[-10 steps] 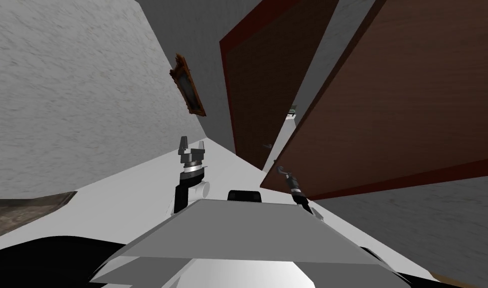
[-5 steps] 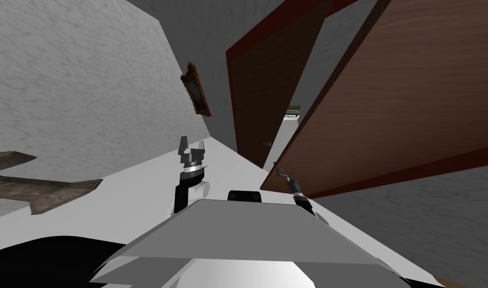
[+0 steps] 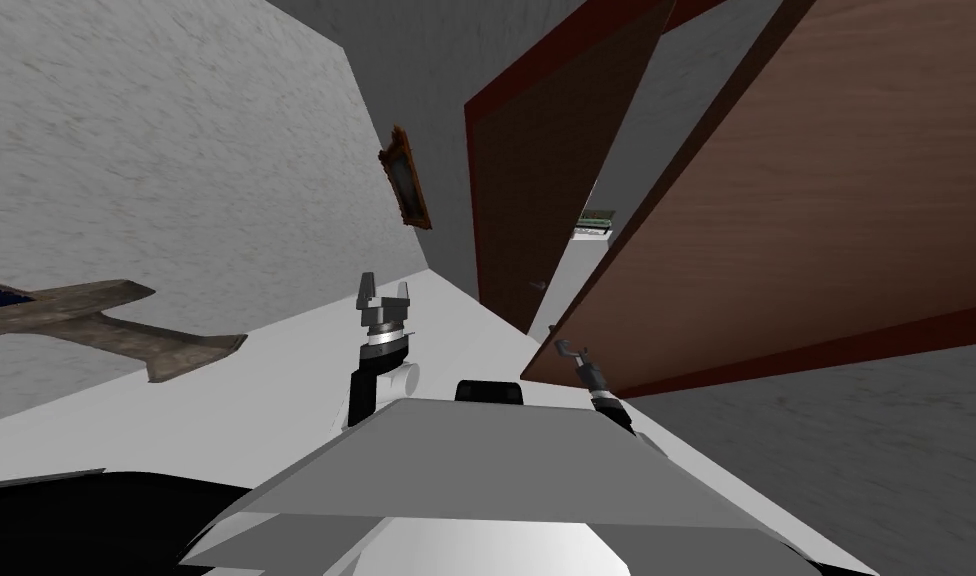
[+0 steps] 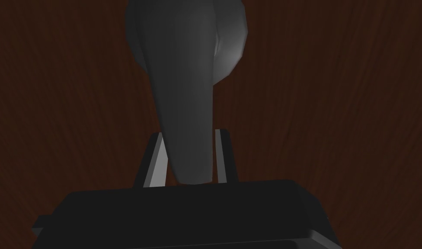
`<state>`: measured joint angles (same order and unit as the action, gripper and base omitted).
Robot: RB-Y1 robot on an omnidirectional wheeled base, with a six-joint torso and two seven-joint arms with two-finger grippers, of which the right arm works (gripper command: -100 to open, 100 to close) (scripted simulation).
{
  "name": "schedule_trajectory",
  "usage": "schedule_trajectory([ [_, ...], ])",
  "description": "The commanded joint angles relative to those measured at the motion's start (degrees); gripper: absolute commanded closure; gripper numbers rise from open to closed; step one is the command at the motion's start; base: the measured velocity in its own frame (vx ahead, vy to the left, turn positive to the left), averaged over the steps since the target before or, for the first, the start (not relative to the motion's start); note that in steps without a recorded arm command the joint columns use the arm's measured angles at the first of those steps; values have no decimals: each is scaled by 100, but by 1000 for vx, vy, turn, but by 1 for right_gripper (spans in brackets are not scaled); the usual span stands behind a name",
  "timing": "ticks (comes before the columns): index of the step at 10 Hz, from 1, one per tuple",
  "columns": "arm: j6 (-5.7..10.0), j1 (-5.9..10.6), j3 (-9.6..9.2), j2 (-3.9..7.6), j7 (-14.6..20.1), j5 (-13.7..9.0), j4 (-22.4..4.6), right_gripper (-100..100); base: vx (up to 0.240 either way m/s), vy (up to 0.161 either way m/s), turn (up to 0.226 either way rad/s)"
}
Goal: Pull the door open
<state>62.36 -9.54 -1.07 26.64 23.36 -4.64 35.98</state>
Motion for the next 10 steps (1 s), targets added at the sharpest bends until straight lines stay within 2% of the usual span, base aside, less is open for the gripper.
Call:
schedule_trajectory([
  [1, 176, -34, -86, -14, 44, 47, -76, 100, -204, -60, 139],
  [3, 397, -127, -162, 28, 113, 85, -136, 100, -235, -66, 180],
  [5, 397, -127, -162, 28, 113, 85, -136, 100, -128, -30, 24],
  [7, 603, -213, -232, 68, 176, 121, -191, 100, -152, -40, 155],
  [8, 502, -178, -163, 109, 158, 82, -206, 100, -89, -39, 44],
  [10, 666, -227, -204, 126, 193, 101, -280, 100, -188, -62, 218],
])
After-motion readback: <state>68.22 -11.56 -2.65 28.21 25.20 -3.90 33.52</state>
